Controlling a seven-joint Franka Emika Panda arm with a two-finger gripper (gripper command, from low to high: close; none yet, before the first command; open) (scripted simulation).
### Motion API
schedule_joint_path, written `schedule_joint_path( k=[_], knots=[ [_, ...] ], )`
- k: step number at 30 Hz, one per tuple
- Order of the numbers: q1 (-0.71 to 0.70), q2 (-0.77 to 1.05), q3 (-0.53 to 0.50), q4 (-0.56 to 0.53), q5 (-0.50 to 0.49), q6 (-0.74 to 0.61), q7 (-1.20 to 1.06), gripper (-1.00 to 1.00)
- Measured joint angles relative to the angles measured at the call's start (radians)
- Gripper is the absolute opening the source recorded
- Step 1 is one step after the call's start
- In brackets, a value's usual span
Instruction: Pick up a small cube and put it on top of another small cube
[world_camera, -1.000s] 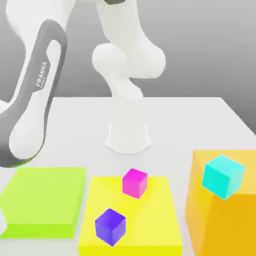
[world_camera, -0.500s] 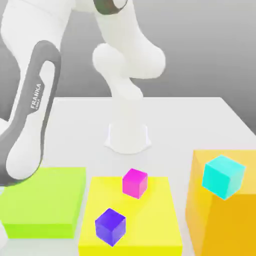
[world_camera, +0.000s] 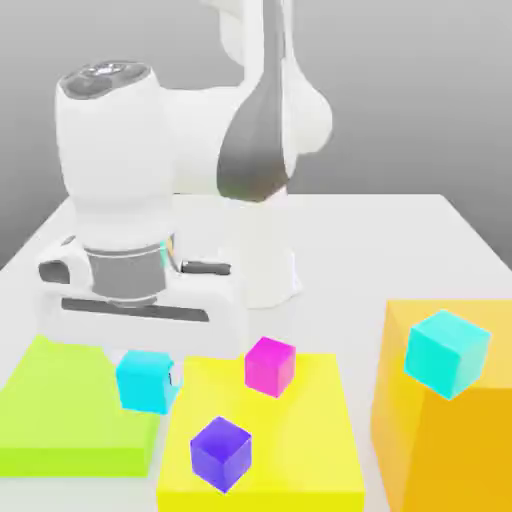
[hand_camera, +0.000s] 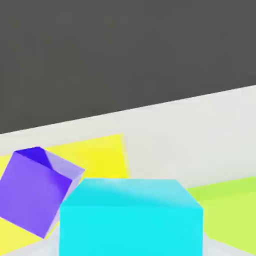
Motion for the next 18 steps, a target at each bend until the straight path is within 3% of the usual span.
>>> schedule_joint_path(
  k=[9, 14, 15, 18],
  knots=[
    [0.082, -0.311, 0.108, -0.283, -0.002, -0.028, 0.062, -1.00],
    [0.085, -0.188, 0.123, -0.341, -0.004, 0.153, 0.069, -1.00],
    [0.084, -0.163, 0.124, -0.347, -0.006, 0.185, 0.070, 1.00],
    [0.084, -0.163, 0.124, -0.347, -0.006, 0.185, 0.070, 1.00]
  ],
)
